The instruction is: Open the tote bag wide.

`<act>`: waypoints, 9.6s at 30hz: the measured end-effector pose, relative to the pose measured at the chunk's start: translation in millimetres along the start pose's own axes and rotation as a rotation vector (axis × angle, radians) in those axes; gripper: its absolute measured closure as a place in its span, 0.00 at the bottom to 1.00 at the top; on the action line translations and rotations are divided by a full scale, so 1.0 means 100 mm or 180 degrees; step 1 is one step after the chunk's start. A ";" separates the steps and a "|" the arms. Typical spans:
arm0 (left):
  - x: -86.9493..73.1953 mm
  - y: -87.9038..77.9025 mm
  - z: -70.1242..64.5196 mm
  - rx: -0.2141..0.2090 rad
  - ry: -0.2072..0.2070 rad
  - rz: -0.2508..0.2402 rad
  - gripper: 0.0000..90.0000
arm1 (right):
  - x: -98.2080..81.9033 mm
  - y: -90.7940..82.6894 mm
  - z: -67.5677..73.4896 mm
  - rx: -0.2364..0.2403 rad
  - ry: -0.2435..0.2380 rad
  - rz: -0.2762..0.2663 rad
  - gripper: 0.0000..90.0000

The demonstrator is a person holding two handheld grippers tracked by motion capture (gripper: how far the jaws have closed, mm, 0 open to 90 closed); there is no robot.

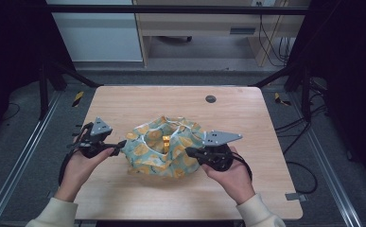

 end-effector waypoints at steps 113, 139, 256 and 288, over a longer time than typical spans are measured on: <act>-0.69 -0.21 -0.75 -0.0928 0.0708 0.0544 1.00 | -0.78 -0.11 -0.10 -0.0114 0.0083 0.0583 0.87; -0.75 -0.11 -0.79 -0.0986 0.0762 0.0612 0.99 | -0.38 0.60 -0.77 -0.0530 0.0161 0.0854 0.70; 0.03 1.12 -0.47 -0.0287 0.0266 0.0486 0.96 | -1.09 0.32 -0.38 -0.0471 0.0013 0.0910 1.00; -0.13 1.34 -0.46 -0.0041 0.0247 0.0531 1.00 | -1.40 0.14 -0.56 -0.0447 0.0314 0.0990 1.00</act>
Point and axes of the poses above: each handheld gripper's, and its own axes: y roughly forward along the jaws, x roughly out of its top, z roughly to its left, the point moved 9 cm from there along y, roughly forward along the jaws, and after that the axes turned 1 degree about z, right-handed, at the moved point
